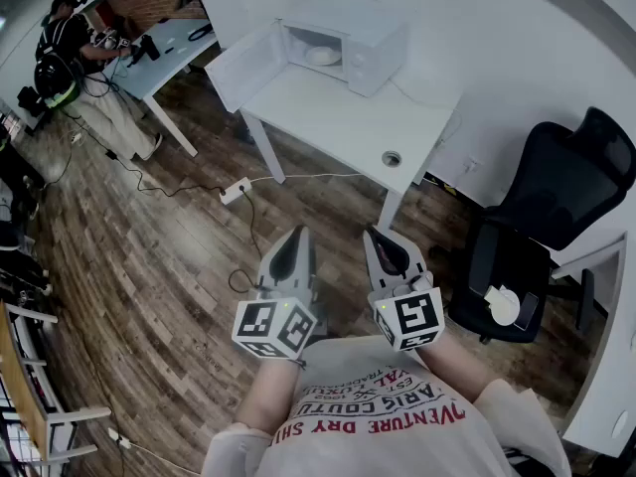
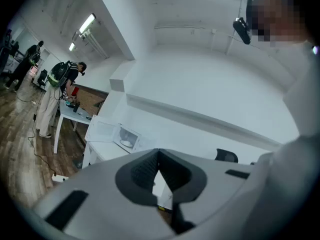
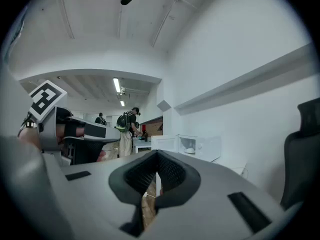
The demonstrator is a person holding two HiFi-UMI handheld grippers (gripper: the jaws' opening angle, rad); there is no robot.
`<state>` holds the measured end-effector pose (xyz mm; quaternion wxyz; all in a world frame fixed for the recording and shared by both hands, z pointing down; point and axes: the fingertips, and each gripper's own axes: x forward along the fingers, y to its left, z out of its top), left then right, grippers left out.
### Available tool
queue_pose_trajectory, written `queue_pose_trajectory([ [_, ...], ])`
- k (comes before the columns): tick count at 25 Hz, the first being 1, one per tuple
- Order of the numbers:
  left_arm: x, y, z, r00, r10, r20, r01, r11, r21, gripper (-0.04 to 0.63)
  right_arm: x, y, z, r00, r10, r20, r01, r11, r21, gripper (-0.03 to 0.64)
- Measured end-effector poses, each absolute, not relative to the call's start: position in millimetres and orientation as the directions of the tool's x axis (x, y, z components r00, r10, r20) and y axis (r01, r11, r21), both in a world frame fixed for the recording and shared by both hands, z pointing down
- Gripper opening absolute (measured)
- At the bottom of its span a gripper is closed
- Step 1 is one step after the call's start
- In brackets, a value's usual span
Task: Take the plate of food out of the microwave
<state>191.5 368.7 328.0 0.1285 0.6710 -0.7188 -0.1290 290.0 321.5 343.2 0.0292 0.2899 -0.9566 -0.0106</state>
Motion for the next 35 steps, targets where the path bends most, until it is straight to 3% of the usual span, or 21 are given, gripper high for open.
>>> queue_pose_trajectory([
  [14,187.8,355.7,342.6,-0.093,-0.994,0.056,-0.944,0.105,0.312,0.008,290.2,298.3,349.8,-0.820,-0.569,0.064,-0.570,0.821,-0.007,0.011],
  [22,175.2,347.2,359.6,-0.114,-0.988,0.106,-0.948,0.140,0.285,0.008,278.8,279.0,373.5,-0.810,-0.572,0.133,-0.581,0.813,-0.042,0.011],
  [35,64.4,260.9,385.5,-0.065,-0.988,0.140,-0.942,0.107,0.318,0.008,167.6,200.0,398.1,-0.791,-0.580,0.196,-0.597,0.802,-0.036,0.011],
])
